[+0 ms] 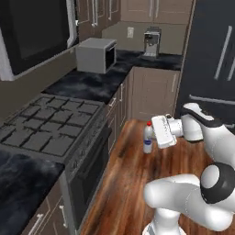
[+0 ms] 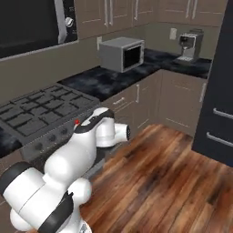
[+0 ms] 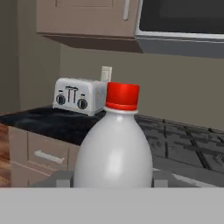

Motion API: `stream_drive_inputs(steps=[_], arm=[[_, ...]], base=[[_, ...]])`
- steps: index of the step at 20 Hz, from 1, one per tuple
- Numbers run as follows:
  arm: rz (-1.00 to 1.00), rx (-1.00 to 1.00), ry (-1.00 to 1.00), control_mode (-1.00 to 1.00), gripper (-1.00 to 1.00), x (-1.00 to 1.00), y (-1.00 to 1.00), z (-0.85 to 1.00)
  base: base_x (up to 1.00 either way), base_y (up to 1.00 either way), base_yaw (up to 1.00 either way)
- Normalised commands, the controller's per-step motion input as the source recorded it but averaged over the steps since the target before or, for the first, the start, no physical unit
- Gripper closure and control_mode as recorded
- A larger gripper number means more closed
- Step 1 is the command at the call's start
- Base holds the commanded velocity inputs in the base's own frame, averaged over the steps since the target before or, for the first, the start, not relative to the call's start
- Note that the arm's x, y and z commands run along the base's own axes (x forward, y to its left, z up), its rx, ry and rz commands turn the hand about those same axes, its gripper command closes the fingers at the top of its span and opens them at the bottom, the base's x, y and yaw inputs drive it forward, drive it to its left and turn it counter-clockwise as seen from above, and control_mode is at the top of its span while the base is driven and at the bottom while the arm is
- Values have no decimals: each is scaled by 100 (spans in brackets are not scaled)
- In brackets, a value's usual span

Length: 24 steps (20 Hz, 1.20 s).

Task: Place the drinks on the dining counter in a tight cluster.

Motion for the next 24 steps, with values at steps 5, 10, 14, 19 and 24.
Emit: stream_drive_inputs(steps=[5, 10, 14, 19, 24], arm=[[0, 0, 0, 100, 100, 0, 0, 0], [0, 0, 0, 100, 100, 0, 0, 0], [0, 0, 0, 100, 100, 0, 0, 0], [0, 0, 0, 100, 100, 0, 0, 0], [0, 0, 0, 100, 100, 0, 0, 0]], base=[[-1, 5, -99], [0, 4, -100], [0, 5, -100], [0, 4, -100], [0, 5, -100]])
